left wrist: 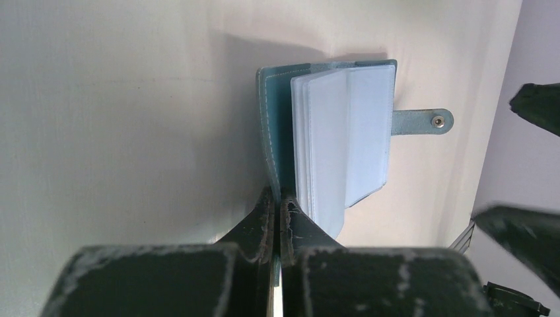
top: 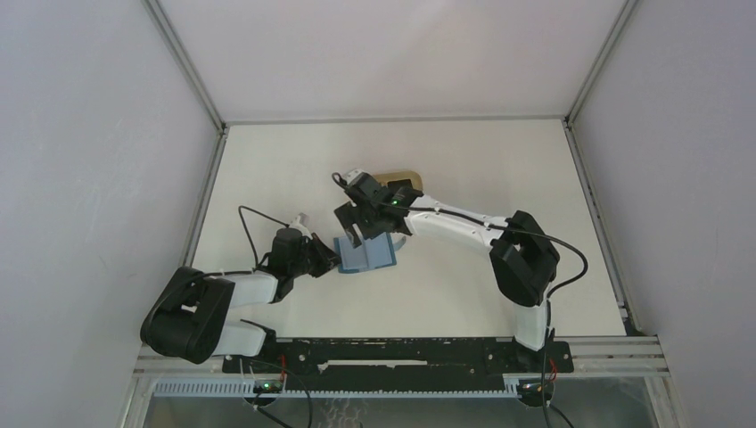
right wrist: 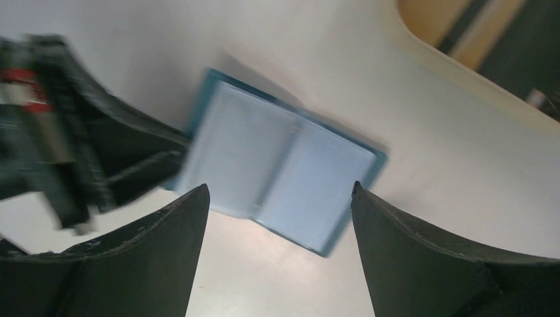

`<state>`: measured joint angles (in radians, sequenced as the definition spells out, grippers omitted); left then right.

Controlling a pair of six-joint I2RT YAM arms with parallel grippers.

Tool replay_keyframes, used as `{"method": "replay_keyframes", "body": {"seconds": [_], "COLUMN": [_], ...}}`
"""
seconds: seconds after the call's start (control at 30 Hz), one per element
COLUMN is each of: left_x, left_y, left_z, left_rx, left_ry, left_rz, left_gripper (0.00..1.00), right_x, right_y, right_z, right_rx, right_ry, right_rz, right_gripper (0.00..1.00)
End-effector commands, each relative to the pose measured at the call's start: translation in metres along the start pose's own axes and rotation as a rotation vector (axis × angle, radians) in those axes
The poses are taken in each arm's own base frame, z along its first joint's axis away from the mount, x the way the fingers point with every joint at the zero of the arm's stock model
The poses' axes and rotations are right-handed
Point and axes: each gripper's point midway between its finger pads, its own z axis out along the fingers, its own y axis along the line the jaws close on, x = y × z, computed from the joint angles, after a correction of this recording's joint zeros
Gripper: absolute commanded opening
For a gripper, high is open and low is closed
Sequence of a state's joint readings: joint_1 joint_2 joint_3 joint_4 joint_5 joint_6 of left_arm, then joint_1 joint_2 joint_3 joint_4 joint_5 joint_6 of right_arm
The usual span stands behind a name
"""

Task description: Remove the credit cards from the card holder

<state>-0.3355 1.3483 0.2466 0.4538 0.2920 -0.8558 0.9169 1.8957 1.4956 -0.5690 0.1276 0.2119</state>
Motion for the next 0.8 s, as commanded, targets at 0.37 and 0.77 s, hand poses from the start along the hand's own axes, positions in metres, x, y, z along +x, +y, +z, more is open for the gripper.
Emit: {"method": "replay_keyframes", "body": {"seconds": [0.37, 0.77], "left_x": [-0.005, -0.004], "left_y": [-0.003, -0.002], "left_z": [0.001, 0.002], "left_rx": [0.002, 0.001], "left_ry": [-0.016, -0.013], "left_rz": [0.026, 0.024], "left_gripper": [0.00, 0.00], "right_x": [-0.011, 0.025], "right_y": [0.061, 0.054], "right_z": [0.029, 0.046], "right_rx": [-0.125, -0.070], "right_ry": [0.013, 0.095], "right_rz": [-0.024, -0.059], "right_gripper": [0.88, 0.88]}}
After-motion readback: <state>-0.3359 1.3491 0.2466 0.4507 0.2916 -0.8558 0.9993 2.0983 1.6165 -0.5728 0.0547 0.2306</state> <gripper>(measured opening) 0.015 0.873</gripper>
